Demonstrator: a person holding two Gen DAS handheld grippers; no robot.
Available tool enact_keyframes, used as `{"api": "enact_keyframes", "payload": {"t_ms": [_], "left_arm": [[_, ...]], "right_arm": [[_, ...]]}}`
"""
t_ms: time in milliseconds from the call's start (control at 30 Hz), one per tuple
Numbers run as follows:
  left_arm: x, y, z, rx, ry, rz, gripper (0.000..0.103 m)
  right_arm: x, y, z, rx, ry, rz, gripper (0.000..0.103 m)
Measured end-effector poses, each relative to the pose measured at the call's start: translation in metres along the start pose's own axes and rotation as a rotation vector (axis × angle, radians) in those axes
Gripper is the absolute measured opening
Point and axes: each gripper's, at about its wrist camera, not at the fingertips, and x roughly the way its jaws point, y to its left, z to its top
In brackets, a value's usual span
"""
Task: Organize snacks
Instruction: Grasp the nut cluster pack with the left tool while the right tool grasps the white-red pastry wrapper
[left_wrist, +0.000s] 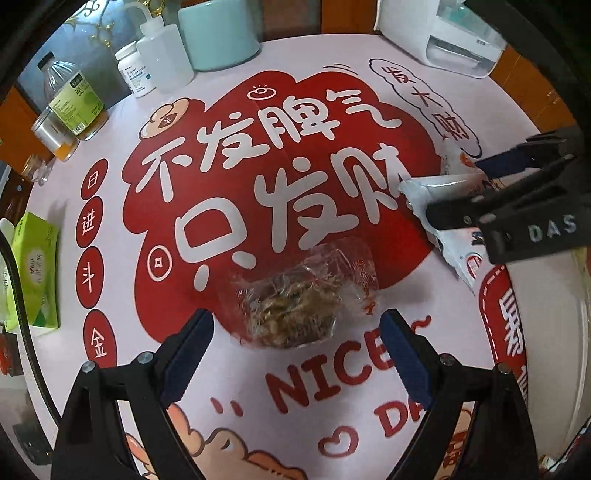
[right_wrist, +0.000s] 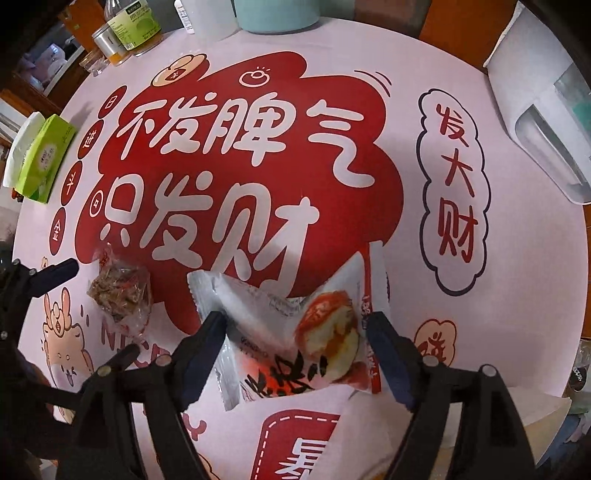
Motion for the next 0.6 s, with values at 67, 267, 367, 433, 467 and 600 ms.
{"api": "enact_keyframes", "payload": {"t_ms": [67,267,367,433,467,600], "left_arm": [[0.004,-0.002,0.002,-0.007,0.005,0.004,0.091],[0.018,-0.009,0.009,-0.037,0.007,0.072,0.091],[0.021,-0.009,0.012,-0.068,-0.009,0.067,0.080],[0.021,-0.009,0.012,-0.077,-0.021,0.073,0.075],[0.019,-0.010,0.011,-0.080,-0.032,0.077,0.072],[0.002,-0.017,0.010,-0.053,-0.105,0.089,0.027]], "right_arm": [[0.001,-0.002,-0.001,0.008,0.001,0.011,0.081],[0.003,-0.004,0.002,0.024,-0.001,0.022,0.082],[0.002,-0.007,0.002,0.021,-0.005,0.017,0.081],[0.003,-0.008,0.003,0.016,-0.007,0.013,0.080],[0.004,-0.006,0.003,0.012,-0.009,0.012,0.075],[0.002,-0.003,0.000,0.016,-0.022,0.036,0.064]]}}
